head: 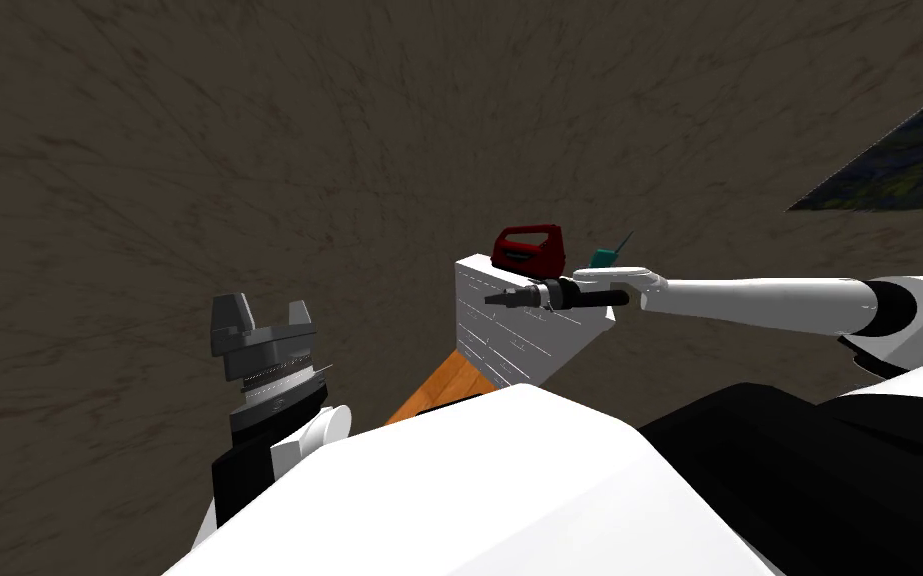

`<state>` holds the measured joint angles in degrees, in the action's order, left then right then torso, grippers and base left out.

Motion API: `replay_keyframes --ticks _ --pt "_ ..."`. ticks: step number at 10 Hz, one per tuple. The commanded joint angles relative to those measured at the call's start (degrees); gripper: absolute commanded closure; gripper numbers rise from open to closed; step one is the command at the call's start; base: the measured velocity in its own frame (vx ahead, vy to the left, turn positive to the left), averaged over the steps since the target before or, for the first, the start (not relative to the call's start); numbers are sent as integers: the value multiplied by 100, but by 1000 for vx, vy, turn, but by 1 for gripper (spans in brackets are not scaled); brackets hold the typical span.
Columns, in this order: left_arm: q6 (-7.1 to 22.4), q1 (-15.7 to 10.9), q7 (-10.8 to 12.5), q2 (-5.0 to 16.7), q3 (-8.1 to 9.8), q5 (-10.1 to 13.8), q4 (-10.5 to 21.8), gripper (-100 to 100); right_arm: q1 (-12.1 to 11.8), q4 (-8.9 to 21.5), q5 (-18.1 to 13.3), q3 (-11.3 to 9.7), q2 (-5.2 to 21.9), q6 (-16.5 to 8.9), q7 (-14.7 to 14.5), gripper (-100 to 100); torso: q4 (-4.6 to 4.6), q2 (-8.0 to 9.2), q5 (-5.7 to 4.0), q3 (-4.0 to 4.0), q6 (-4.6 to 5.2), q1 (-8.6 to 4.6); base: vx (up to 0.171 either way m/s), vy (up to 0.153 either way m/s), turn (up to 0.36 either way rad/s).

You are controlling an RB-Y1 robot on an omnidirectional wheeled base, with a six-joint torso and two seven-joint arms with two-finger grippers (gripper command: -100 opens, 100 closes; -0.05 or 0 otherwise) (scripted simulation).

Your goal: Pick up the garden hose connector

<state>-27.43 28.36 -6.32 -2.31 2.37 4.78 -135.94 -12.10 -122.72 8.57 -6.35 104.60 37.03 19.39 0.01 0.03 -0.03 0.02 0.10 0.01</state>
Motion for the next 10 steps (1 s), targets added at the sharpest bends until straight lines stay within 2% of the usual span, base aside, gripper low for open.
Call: replay_keyframes --ticks 1,3,4,5,6,7,8,9,10 --pt "0 0 0 0 0 0 0 0 141 149 56 -88 286 3 44 -100 0 0 0 0 0 0 -2 -24 124" --pt "0 0 0 0 0 0 0 0 141 149 56 -88 587 3 44 -100 0 -1 -2 -1 0 -12 2 -36 34" --pt "0 0 0 0 0 0 0 0 259 292 115 -168 787 -3 75 -100 0 -1 -2 0 1 -9 -2 -45 118" --pt "0 -1 0 0 0 0 0 0 259 292 115 -168 1111 -3 75 -100 -1 -1 -1 -1 -3 -12 -3 -50 64" --pt "0 0 0 0 0 0 0 0 259 292 115 -168 1111 -3 75 -100 0 0 -3 0 0 -14 1 -21 -13" --pt "0 0 0 0 0 0 0 0 367 432 171 -253 1373 -14 106 -100 0 0 -3 0 1 -8 3 -36 92" --pt "0 0 0 0 0 0 0 0 367 432 171 -253 1570 -14 106 -100 0 -1 -2 -1 -2 -10 0 -50 63" --pt "0 0 0 0 0 0 0 0 367 432 171 -253 1624 -14 106 -100 0 -1 -4 -1 0 -14 -3 -29 -10" --pt "0 0 0 0 0 0 0 0 466 568 224 -342 1848 -30 134 -100 0 1 -4 1 1 -10 -11 -42 80"
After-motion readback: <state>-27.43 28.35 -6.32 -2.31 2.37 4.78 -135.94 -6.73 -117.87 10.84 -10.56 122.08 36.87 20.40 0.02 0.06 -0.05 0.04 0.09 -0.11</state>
